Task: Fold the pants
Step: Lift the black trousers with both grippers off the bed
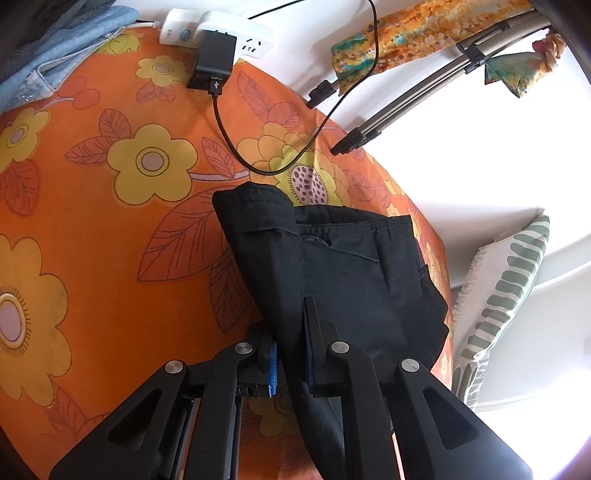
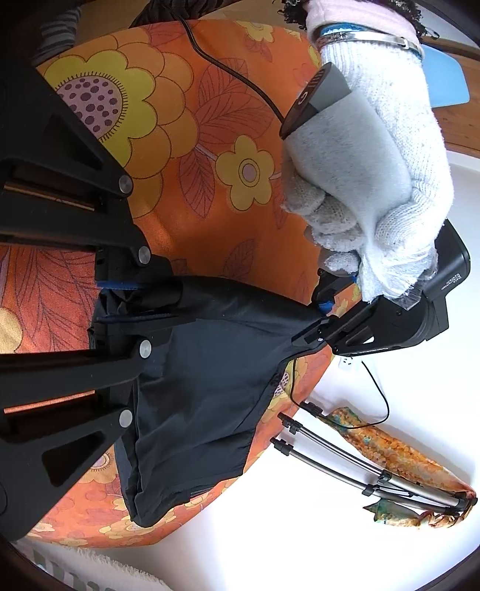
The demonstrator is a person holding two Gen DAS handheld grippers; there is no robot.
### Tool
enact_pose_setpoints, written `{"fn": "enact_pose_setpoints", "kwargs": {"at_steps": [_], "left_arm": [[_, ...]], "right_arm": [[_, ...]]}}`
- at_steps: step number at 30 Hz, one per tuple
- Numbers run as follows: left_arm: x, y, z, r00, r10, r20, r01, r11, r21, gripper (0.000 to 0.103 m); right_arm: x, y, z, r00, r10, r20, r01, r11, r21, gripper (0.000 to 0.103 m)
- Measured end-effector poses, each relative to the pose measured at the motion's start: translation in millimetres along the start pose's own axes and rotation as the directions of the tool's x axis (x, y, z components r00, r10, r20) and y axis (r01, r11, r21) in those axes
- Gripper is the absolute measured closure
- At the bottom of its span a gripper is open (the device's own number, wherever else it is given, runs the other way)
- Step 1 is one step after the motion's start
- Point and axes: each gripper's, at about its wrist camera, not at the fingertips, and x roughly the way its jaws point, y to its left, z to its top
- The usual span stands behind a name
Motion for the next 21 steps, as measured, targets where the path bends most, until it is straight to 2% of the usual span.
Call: {"fn": "enact_pose_setpoints", "kwargs": {"at_steps": [7,14,21], "left_arm": [[0.2,9.5,3.4,1.0,0.012,-0.011,-0.013,0.999,-0.04,0.087],[-0.5,17.5,9.6,1.0,0.024,-0.001,-0.024,0.998,-0.057,0.087],[1.7,20.6,16.0,0.998,0.058,0.033,-0.057,0.998,-0.037,0.087]], "right_arm": [[-0.6,-1.2,0.6,1.0,0.008,0.0,-0.008,1.0,0.009,0.093],[-0.7,0.0,1.0,1.0,0.008,-0.003,-0.008,1.0,0.009,0.093],[0.3,-0.7,1.4,1.0,0.014,-0.003,-0.014,1.0,0.011,0.094]]}}
